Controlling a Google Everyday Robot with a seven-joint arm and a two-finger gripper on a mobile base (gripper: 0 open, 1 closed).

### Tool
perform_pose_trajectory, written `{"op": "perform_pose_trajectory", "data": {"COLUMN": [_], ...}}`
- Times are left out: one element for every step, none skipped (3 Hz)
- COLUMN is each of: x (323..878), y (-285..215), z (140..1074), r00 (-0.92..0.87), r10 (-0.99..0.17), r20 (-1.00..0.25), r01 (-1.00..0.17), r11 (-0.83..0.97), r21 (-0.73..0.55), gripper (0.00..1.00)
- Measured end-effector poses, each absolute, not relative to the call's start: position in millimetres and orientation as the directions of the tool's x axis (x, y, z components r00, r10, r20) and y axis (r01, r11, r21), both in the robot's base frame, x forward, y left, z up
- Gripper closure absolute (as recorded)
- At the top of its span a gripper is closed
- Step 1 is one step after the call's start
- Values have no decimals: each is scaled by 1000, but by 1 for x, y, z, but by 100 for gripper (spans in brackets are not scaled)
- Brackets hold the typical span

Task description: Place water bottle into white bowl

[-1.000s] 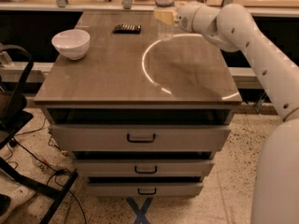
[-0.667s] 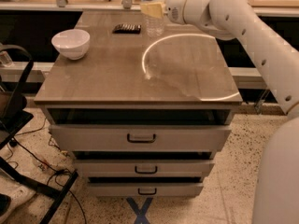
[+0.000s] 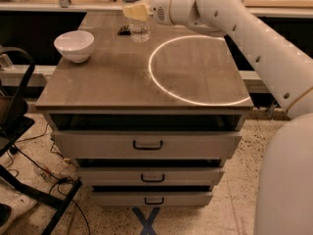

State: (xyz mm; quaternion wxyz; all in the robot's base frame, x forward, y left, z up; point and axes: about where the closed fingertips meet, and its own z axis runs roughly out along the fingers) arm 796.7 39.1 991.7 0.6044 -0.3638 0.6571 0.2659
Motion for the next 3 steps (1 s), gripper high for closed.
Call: {"op": "perform_pose_trajectory", "data": {"x": [801,806,805], "y": [74,105,129], "z": [990,995,1003], "r00": [-35,-46,-40], "r10": [-119,-74,-32], "r20": [-992,-996,-999], "r01": [-819,-829,-840], "r11": [573,560,543], "r21": [-40,-4,16], "gripper": [100,100,100]}}
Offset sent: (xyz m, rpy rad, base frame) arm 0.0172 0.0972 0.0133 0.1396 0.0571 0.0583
